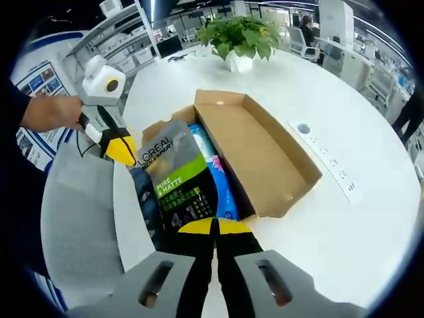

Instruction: Operate the shoe box by opening the lid, removing the specified soft item, and placing it in the target area until the item is outside and the box remains undamaged.

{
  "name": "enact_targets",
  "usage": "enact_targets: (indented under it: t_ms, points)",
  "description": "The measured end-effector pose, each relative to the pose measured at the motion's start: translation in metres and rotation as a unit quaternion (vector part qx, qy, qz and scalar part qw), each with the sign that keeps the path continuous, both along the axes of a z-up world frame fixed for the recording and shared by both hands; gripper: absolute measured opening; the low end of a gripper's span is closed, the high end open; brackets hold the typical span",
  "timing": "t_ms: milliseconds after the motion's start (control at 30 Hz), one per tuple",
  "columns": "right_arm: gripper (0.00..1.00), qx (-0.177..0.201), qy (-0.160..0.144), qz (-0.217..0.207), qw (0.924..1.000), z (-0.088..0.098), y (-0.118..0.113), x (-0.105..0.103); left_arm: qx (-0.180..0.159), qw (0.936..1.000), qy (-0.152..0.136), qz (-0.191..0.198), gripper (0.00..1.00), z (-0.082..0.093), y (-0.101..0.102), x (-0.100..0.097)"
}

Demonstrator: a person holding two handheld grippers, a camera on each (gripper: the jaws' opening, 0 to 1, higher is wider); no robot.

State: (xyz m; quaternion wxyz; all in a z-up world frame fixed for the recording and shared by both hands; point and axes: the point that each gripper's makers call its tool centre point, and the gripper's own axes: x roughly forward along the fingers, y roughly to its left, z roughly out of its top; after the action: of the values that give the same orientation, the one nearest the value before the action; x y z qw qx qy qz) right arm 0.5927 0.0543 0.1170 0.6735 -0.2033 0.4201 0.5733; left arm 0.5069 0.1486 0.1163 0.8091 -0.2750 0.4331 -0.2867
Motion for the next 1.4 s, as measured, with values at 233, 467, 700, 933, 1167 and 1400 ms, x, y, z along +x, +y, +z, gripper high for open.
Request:
enact_targets:
  t_ms: [233, 467, 700, 933, 1167, 1400]
  points:
    - [0.00, -0.012, -0.010, -0.019, 0.9997, 0.011, -0.034, 0.007, -0.010, 0.9997, -0.008, -0.019, 0.00, 0.010, -0.036, 0.005]
    - [0.00, -0.029, -0.011, -0.038, 0.9988, 0.009, -0.073, 0.013, -0.012, 0.9992, -0.009, -0.038, 0.00, 0.007, -0.073, 0.011]
    - [0.00, -0.041, -0.010, -0.051, 0.9978, 0.001, -0.101, 0.020, -0.009, 0.9988, -0.005, -0.047, 0.00, 0.001, -0.101, 0.017]
    - [0.00, -0.044, -0.005, -0.061, 0.9972, -0.009, -0.122, 0.025, -0.003, 0.9983, 0.003, -0.057, 0.00, -0.010, -0.122, 0.022]
    - [0.00, -0.045, 0.003, -0.066, 0.9968, -0.021, -0.137, 0.030, 0.009, 0.9978, 0.012, -0.065, 0.00, -0.020, -0.136, 0.025]
    - [0.00, -0.045, 0.009, -0.065, 0.9968, -0.031, -0.146, 0.033, 0.019, 0.9975, 0.020, -0.064, 0.00, -0.031, -0.145, 0.030]
